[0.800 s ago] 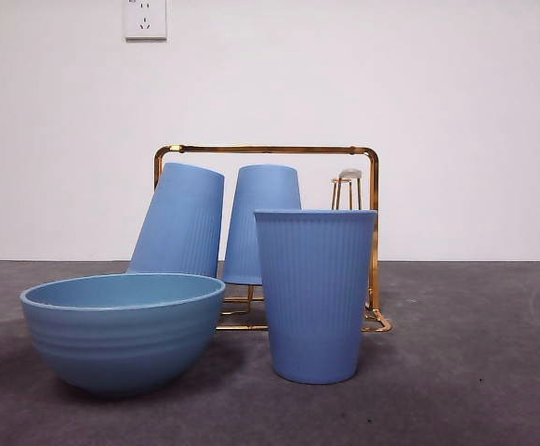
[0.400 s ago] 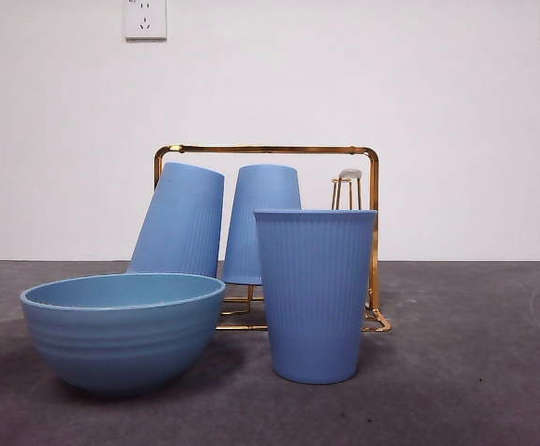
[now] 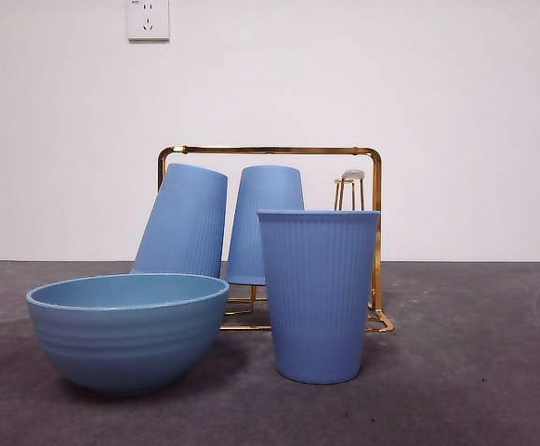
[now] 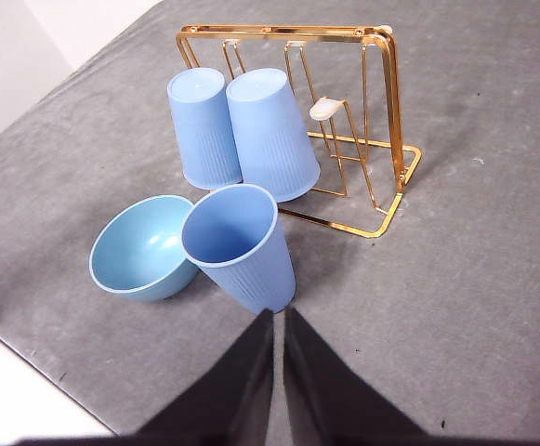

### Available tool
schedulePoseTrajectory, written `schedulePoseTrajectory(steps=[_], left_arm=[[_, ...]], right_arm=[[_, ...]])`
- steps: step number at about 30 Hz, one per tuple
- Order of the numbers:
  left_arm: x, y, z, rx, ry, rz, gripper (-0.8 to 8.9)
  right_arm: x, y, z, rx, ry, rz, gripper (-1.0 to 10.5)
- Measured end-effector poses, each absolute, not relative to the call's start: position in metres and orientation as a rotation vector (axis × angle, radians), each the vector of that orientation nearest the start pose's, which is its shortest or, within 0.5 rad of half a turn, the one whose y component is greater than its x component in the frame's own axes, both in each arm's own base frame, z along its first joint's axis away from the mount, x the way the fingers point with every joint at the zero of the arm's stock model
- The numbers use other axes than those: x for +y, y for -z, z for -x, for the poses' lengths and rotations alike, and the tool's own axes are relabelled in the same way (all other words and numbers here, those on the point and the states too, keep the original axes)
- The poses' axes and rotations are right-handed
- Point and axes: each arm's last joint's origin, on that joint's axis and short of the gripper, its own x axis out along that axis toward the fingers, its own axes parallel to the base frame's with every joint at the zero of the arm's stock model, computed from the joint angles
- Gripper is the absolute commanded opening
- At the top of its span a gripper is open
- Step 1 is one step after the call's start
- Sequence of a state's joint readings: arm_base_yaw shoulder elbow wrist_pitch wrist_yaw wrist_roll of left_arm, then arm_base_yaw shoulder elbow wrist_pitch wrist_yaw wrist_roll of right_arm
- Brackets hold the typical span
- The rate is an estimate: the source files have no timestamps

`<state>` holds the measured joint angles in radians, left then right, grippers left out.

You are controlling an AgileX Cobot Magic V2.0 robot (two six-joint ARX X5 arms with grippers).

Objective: Right arm lift cup from the cupboard, then place it on the right of the bowl

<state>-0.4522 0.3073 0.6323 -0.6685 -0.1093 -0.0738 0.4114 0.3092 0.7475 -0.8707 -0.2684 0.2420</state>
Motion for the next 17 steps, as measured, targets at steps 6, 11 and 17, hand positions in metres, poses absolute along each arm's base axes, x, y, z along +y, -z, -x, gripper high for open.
schedulePoseTrajectory(steps=[6, 11, 17], left_arm=[[-0.013, -0.216, -0.079, 0.246, 0.127, -0.016, 0.19], [-0.007, -0.171, -0.084, 0.290, 0.039, -0.011, 0.19], [-0.005, -0.159, -0.090, 0.229, 0.019, -0.004, 0.19]], right_arm=[[0.028, -0.302, -0.044, 0.518, -0.612, -0.197, 0.2], [0.028, -0.302, -0.044, 0.518, -0.612, -0.197, 0.2], [0.028, -0.302, -0.044, 0.518, -0.610, -0.197, 0.2]])
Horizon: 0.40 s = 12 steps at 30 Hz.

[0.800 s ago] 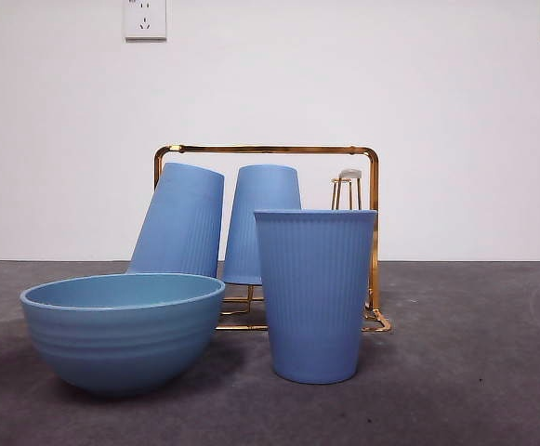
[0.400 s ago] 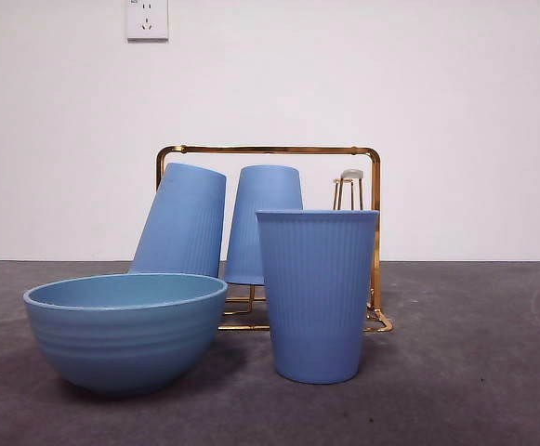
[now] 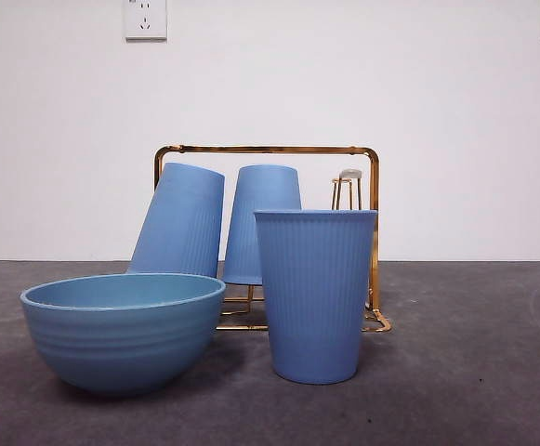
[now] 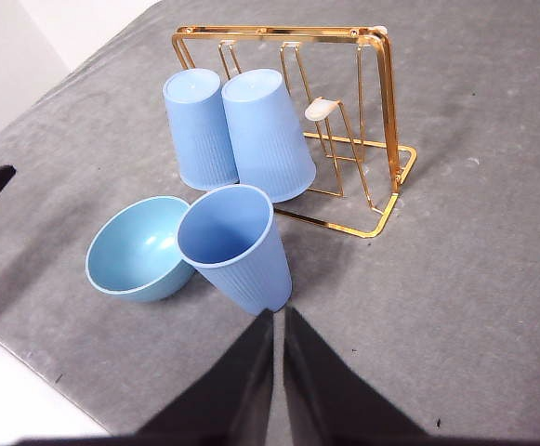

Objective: Right arm lift cup from the cupboard, then place it on the right of the bowl

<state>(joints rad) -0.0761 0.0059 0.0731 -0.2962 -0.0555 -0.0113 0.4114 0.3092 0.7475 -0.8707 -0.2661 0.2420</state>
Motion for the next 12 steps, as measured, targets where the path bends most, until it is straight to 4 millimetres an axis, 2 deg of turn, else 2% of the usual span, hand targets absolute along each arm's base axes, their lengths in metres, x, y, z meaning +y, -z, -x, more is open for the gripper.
schedulePoseTrajectory(steps=[12], left_arm=[[-0.0057, -0.1567, -0.0946, 0.154, 0.022, 0.002, 0.19]], right_arm=[[0.0276, -0.3020, -0.0444, 0.517, -0.608, -0.197, 0.2]])
